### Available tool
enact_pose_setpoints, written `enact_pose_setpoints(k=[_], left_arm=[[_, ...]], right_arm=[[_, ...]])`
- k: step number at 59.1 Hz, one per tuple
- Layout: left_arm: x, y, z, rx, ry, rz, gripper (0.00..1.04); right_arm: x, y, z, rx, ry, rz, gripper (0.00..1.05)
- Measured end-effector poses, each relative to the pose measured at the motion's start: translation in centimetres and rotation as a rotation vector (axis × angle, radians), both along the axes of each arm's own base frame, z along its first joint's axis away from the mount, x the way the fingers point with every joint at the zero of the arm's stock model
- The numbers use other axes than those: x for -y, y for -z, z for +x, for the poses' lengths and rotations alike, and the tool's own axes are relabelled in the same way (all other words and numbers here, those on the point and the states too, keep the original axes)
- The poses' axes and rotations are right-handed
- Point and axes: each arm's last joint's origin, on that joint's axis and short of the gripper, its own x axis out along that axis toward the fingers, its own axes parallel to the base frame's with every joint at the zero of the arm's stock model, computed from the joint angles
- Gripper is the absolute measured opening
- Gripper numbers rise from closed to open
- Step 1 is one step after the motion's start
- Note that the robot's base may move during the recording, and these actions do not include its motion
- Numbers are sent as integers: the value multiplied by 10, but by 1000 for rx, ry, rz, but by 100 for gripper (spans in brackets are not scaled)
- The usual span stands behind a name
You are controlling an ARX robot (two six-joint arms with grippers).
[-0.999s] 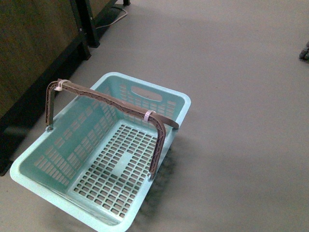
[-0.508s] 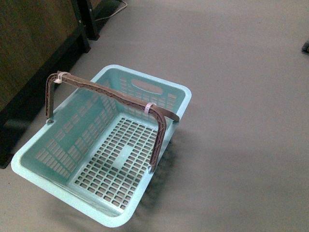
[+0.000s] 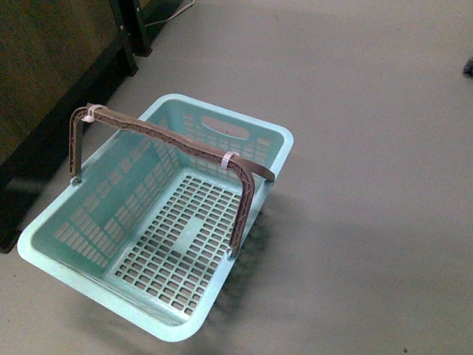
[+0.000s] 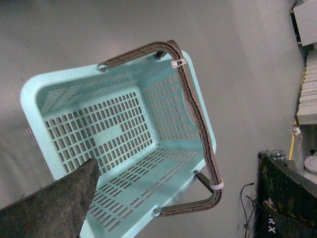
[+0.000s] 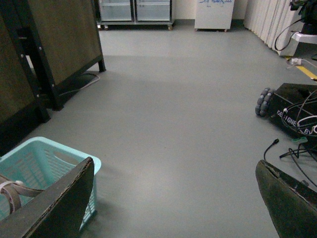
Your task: Pick lemon and mango into basket
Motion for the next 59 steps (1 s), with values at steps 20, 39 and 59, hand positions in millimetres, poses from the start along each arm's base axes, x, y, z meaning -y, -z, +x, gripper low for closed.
enact_pose_setpoints(k=[20,39,59], left_arm=[[47,33,90,-123,-22,-79,98],[90,67,167,-166,-1,-93,98],[107,94,197,-197,11,-82,98]], right_arm=[[0,0,0,0,0,0,96],[0,0,0,0,0,0,96],[0,0,0,0,0,0,96]])
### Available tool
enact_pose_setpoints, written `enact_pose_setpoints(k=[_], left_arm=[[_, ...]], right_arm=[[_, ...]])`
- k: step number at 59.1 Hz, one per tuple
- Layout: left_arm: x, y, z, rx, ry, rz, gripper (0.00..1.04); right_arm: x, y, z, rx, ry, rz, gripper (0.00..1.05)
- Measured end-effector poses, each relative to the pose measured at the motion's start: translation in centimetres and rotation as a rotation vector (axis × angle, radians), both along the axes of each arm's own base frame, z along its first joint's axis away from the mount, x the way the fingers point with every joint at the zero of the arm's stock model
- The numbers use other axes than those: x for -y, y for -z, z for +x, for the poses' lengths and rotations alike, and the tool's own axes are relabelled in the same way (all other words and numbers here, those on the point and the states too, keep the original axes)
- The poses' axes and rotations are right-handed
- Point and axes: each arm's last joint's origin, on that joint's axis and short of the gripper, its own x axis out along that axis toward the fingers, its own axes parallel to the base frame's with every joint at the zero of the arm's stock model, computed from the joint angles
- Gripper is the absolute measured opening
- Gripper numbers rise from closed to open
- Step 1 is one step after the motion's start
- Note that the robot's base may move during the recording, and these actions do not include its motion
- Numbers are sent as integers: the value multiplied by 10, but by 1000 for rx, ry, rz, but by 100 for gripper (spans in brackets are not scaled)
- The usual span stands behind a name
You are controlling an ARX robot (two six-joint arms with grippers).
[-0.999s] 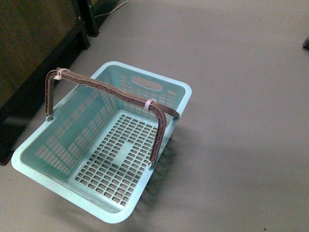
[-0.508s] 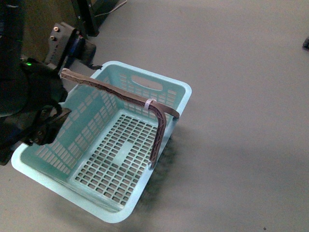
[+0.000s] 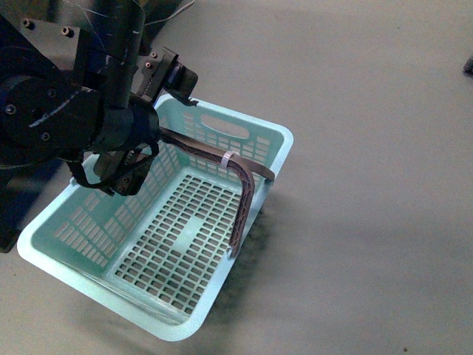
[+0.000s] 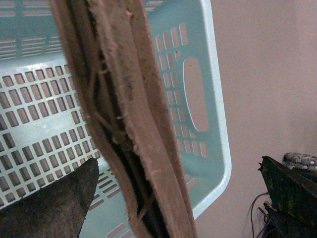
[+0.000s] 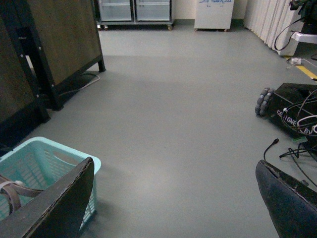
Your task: Pick lemon and mango into basket
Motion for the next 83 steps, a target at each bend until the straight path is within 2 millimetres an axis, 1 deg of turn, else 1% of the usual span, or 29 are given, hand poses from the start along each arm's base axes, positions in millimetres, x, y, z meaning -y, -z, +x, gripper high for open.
enact_pose_setpoints(k=[8,12,18,20,21,26,27,30,31,35,36,47,53,57,59,60,64,69,70,74,78,83], left_arm=[[4,6,7,-3,2,1,97],[5,8,11,-6,1,3,83],[7,9,14,-5,1,2,69],[8,9,16,-3,2,1,60],[8,9,16,-2,2,1,58],[9,10,18,-5,-3,-4,40],[9,10,18,-5,-7,-8,35],[9,10,18,-5,-17,-19,24],[8,10,17,-8,-24,-23,19],[7,10,14,-14,-72,-67,7],[7,10,13,-13,-72,-69,5],[2,-4,-2,0,-73,-59,5],[-3,-26,-17,32,-80,-53,5],[-7,-46,-27,64,-86,-59,5],[-9,-60,-33,88,-89,-67,5],[-10,-63,-35,95,-90,-69,5],[-15,-92,-50,139,-95,-93,5],[-22,-129,-73,195,-105,-137,5],[-24,-139,-80,211,-107,-151,5],[-29,-166,-103,257,-114,-191,5],[-34,-181,-118,281,-122,-206,5],[-45,-201,-143,317,-149,-227,5]], right_arm=[[0,0,0,0,0,0,96],[0,0,0,0,0,0,96],[0,0,0,0,0,0,96],[0,0,0,0,0,0,96],[0,0,0,0,0,0,96],[0,0,0,0,0,0,96],[0,0,0,0,0,0,96],[0,0,0,0,0,0,96],[0,0,0,0,0,0,96],[0,0,0,0,0,0,96],[0,0,0,0,0,0,96],[0,0,0,0,0,0,96],[0,0,0,0,0,0,96],[0,0,0,0,0,0,96],[0,0,0,0,0,0,96],[0,0,0,0,0,0,96],[0,0,0,0,0,0,96],[0,0,0,0,0,0,96],[0,0,0,0,0,0,96],[0,0,0,0,0,0,96],[0,0,0,0,0,0,96],[0,0,0,0,0,0,96]])
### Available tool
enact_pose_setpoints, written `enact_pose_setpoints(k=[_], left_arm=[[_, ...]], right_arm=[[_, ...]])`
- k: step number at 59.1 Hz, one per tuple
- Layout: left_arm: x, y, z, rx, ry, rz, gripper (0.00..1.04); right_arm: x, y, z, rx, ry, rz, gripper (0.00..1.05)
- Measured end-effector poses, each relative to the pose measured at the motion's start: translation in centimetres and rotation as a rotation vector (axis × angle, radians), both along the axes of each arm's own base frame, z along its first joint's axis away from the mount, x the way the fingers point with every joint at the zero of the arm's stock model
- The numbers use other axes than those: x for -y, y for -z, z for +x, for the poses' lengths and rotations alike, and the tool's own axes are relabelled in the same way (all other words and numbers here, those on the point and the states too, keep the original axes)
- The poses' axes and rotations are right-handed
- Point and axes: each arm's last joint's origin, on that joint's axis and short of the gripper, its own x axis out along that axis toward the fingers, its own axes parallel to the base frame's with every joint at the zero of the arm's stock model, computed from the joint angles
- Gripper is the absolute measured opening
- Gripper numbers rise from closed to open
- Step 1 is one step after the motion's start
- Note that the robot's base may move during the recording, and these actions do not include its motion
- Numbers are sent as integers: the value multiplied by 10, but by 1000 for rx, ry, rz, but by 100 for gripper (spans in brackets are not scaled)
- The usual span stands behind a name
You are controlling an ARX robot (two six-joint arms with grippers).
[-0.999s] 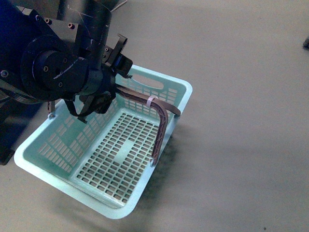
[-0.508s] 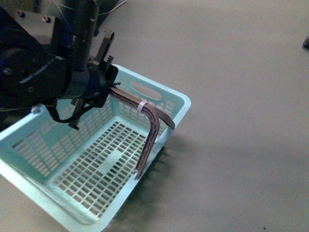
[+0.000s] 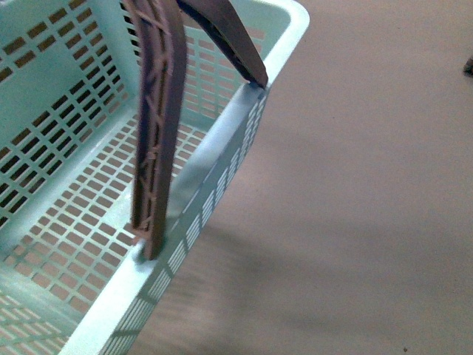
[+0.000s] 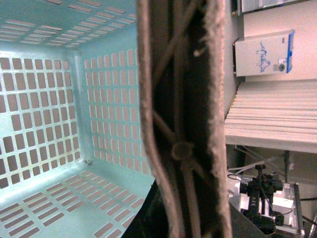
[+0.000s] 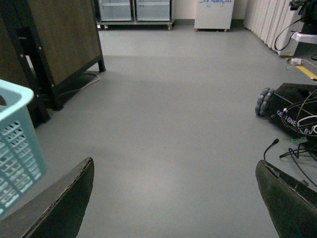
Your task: Pick lemon and mango into basket
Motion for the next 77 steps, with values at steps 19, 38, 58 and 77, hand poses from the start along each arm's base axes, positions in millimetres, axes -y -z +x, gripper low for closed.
enact_pose_setpoints(k=[19,38,58,77], left_arm=[[-22,-37,-48,73,-74,-35,5],[-31,-50,-65,103,-130,-15,5],[-31,-50,-65,102,-121,-21,5],[-31,-50,-65,98,-120,-20,5]], right_arm=[[0,0,0,0,0,0,96],[0,0,0,0,0,0,96],[0,0,0,0,0,0,96],[0,0,0,0,0,0,96]])
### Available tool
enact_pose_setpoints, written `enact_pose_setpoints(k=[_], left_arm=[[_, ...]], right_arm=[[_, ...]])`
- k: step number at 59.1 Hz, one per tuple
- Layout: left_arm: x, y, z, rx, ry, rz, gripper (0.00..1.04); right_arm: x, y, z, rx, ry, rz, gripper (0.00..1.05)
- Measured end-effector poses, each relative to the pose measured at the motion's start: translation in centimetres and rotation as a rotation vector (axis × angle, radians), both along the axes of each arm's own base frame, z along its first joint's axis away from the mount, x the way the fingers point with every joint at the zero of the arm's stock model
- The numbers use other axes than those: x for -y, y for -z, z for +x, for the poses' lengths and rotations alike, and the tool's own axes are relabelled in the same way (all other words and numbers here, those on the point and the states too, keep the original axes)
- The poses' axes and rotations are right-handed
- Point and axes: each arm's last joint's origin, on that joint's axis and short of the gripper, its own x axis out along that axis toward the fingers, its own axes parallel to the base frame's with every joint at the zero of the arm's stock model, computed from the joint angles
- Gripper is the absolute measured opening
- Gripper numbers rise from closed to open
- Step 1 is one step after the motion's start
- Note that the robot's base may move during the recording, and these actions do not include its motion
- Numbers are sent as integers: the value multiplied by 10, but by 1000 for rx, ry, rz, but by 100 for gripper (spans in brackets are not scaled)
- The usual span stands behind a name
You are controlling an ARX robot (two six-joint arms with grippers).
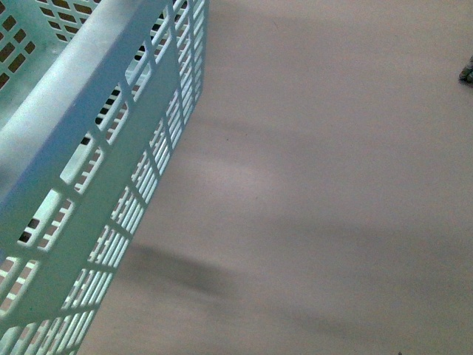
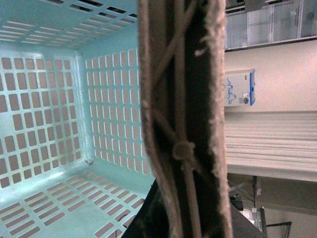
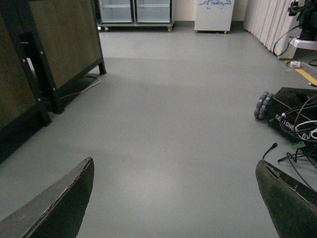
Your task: Pick lemon and mango into basket
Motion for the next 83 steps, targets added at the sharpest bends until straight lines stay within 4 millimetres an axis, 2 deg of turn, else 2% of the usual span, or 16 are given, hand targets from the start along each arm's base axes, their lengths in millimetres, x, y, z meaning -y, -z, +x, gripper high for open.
enact_pose_setpoints(k=[83], left_arm=[[0,-2,0,5,-1,-2,5]], right_arm=[[0,0,0,0,0,-1,96]])
